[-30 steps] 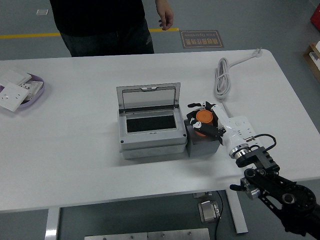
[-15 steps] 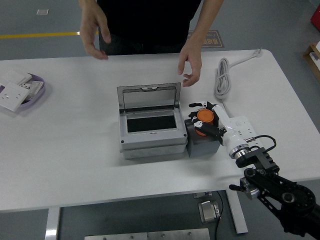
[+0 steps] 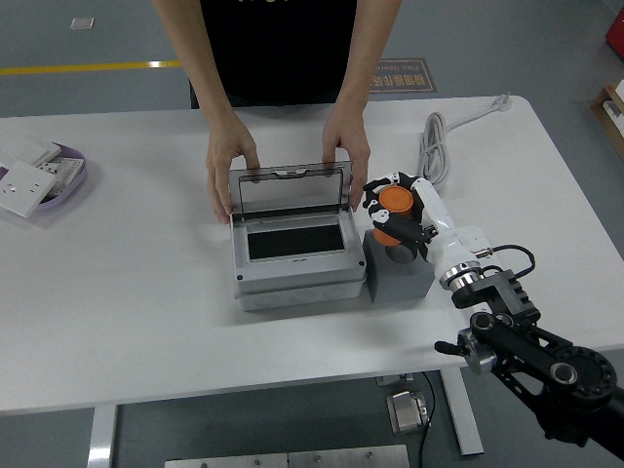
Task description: Pick up the cylinder from the cube,place it in the box,flap close box
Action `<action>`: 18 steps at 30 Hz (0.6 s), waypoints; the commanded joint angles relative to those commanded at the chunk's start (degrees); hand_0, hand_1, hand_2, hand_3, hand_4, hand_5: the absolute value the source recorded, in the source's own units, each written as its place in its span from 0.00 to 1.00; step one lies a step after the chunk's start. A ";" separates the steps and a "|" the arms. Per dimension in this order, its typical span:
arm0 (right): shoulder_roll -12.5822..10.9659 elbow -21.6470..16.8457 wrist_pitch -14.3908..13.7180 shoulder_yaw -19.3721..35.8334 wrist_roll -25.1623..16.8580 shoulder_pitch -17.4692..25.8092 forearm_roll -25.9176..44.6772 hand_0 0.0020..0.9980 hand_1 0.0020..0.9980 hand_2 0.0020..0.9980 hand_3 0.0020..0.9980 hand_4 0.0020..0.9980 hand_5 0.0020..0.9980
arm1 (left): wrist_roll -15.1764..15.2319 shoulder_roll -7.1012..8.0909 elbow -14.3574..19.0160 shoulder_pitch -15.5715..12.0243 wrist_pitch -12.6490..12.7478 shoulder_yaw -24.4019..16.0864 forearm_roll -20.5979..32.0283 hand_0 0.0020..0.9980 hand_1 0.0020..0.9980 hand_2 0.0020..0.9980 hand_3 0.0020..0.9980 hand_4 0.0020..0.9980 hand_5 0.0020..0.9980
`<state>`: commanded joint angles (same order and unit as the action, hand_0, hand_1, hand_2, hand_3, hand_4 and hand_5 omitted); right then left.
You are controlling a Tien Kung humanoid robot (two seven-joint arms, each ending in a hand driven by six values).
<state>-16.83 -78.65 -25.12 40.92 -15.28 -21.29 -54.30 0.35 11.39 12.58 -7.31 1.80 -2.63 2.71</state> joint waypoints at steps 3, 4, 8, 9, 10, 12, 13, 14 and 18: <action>1.40 -1.11 -1.31 -3.11 2.38 -2.19 -3.38 0.38 0.29 0.30 0.19 0.00 0.00 | 0.00 0.03 -0.03 -0.02 0.01 0.01 0.09 0.63 0.65 0.63 0.67 0.72 0.25; 2.07 -1.32 -1.86 -4.38 3.54 -3.10 -4.85 0.38 0.29 0.30 0.19 0.00 0.00 | 0.00 0.04 -0.04 -0.02 0.02 0.01 0.11 0.63 0.65 0.63 0.67 0.72 0.25; 4.40 -1.22 -2.87 -8.64 7.84 -6.31 -10.37 0.38 0.29 0.30 0.19 0.00 0.00 | -0.01 0.07 -0.06 -0.06 0.02 0.00 0.15 0.63 0.65 0.63 0.67 0.72 0.25; 4.99 -1.04 -2.86 -9.66 8.96 -7.15 -11.89 0.21 0.16 0.24 0.17 0.00 0.00 | -0.01 0.08 -0.07 -0.07 0.02 -0.01 0.15 0.63 0.65 0.63 0.67 0.72 0.25; 5.74 -0.81 -2.79 -10.98 10.43 -8.21 -13.72 0.21 0.16 0.24 0.17 0.00 0.00 | -0.01 0.10 -0.08 -0.07 0.02 0.00 0.18 0.63 0.65 0.63 0.67 0.72 0.25; 6.92 -0.34 -2.32 -12.91 12.96 -9.93 -17.33 0.21 0.16 0.24 0.17 0.00 0.00 | -0.02 0.16 -0.10 -0.07 0.02 -0.03 0.18 0.63 0.65 0.63 0.67 0.72 0.25; 7.50 -0.06 -2.04 -13.79 14.32 -10.81 -19.36 0.21 0.16 0.24 0.17 0.00 0.00 | -0.02 0.19 -0.11 -0.07 0.02 -0.04 0.18 0.63 0.65 0.63 0.67 0.72 0.25; 7.97 0.17 -1.80 -14.47 15.48 -11.54 -21.09 0.21 0.16 0.24 0.17 0.00 0.00 | -0.02 0.21 -0.11 -0.07 0.03 -0.05 0.19 0.63 0.65 0.63 0.67 0.72 0.25; 9.81 1.29 0.11 -16.69 20.40 -14.43 -28.28 0.17 0.14 0.22 0.17 0.00 0.00 | -0.04 0.33 -0.14 -0.07 0.04 -0.06 0.22 0.63 0.65 0.63 0.67 0.72 0.25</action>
<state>-7.02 -77.36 -25.00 24.23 5.12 -35.72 -82.57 0.32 11.72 12.44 -7.39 1.83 -2.69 2.92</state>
